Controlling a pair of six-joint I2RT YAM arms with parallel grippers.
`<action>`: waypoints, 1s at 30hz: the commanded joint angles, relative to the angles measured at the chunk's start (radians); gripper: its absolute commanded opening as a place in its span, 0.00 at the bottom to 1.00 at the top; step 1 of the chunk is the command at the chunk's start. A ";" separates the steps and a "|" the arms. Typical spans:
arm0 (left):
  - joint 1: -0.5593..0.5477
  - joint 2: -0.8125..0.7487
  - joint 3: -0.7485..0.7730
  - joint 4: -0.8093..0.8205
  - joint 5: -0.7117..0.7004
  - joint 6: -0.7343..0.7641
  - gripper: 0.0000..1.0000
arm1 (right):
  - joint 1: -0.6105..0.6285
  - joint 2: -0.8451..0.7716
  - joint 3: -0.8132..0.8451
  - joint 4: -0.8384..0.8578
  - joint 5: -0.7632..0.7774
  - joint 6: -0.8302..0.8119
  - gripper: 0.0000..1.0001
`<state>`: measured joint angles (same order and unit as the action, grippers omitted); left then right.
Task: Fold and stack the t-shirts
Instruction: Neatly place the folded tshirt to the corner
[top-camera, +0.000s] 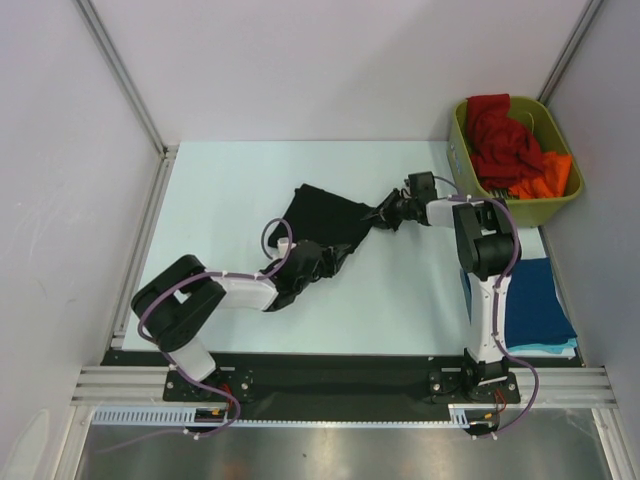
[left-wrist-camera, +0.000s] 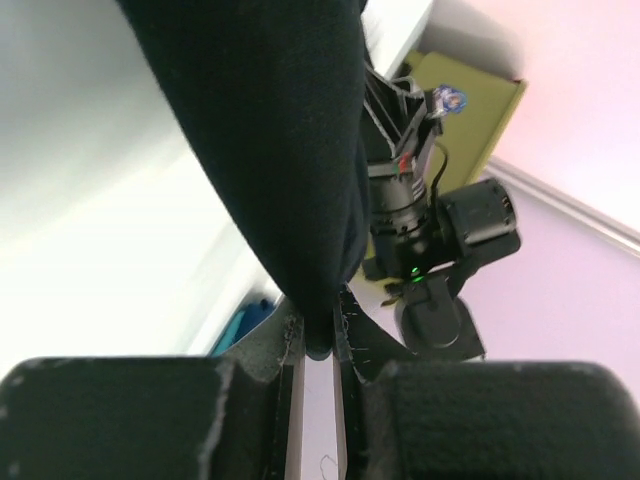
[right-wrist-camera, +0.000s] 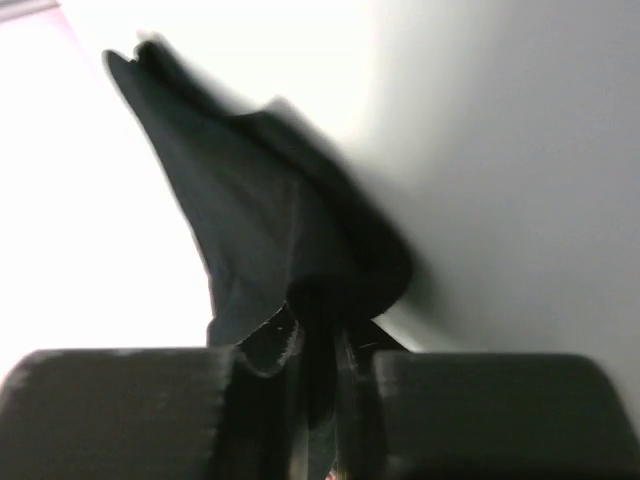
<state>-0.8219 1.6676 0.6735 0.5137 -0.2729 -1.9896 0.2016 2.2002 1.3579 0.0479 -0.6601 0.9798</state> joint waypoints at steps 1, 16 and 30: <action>0.004 -0.066 -0.034 0.013 0.069 0.031 0.12 | 0.009 0.001 0.032 0.011 0.088 -0.071 0.08; 0.294 -0.646 -0.201 -0.507 0.456 0.678 0.44 | -0.011 -0.635 -0.272 -0.526 0.767 -0.254 0.00; 0.320 -0.738 -0.121 -0.567 0.641 0.905 0.41 | -0.312 -0.956 -0.267 -0.893 0.932 -0.233 0.00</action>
<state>-0.4717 0.9344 0.4950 -0.0555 0.3248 -1.1500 -0.0689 1.2781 1.0225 -0.7536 0.1917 0.7399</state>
